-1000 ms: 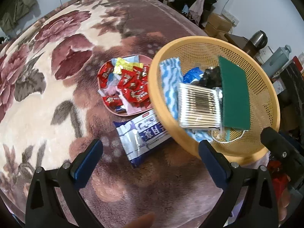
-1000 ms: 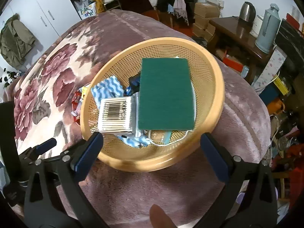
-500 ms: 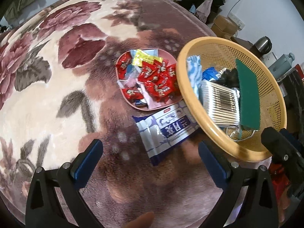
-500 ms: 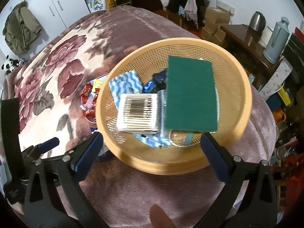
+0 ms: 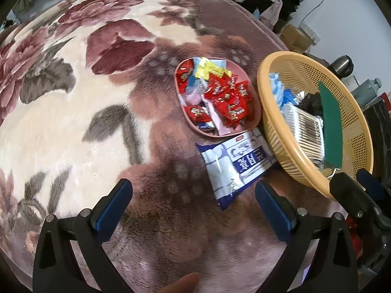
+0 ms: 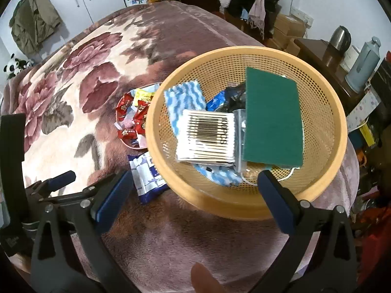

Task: Organize soft objects
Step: 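Withdraw both open tools and hold them above the basket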

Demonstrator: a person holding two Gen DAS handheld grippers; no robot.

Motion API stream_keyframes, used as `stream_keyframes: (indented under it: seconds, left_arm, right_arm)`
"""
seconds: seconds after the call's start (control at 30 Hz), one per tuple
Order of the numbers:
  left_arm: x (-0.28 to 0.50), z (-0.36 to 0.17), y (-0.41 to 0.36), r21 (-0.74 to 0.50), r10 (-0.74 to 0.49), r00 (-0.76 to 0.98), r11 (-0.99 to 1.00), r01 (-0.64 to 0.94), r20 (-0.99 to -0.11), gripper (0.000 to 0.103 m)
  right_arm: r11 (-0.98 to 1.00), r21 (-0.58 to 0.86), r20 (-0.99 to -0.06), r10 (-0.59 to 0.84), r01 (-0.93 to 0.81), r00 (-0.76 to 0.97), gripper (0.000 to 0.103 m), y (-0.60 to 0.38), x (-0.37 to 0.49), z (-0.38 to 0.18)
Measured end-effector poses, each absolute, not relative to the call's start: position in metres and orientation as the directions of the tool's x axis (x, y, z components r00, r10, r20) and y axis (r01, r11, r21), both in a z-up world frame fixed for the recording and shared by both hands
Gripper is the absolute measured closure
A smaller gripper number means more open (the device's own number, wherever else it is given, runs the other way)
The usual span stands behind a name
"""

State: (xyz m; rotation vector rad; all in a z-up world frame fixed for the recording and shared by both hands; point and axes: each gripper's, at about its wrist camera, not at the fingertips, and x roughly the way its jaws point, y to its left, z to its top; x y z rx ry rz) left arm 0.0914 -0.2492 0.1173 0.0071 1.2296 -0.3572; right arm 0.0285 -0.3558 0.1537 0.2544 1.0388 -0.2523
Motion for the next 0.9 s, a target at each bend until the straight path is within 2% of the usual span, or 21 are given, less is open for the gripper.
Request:
stream_keyframes:
  seconds: [0.9]
  left_arm:
    - [0.081,0.105,-0.173,-0.209,-0.263,0.313,0.958,0.196,-0.913,0.004]
  right_arm:
    - [0.972,0.059,-0.877,-0.058,0.227,0.478,0.001,-0.281,0.037,0.139]
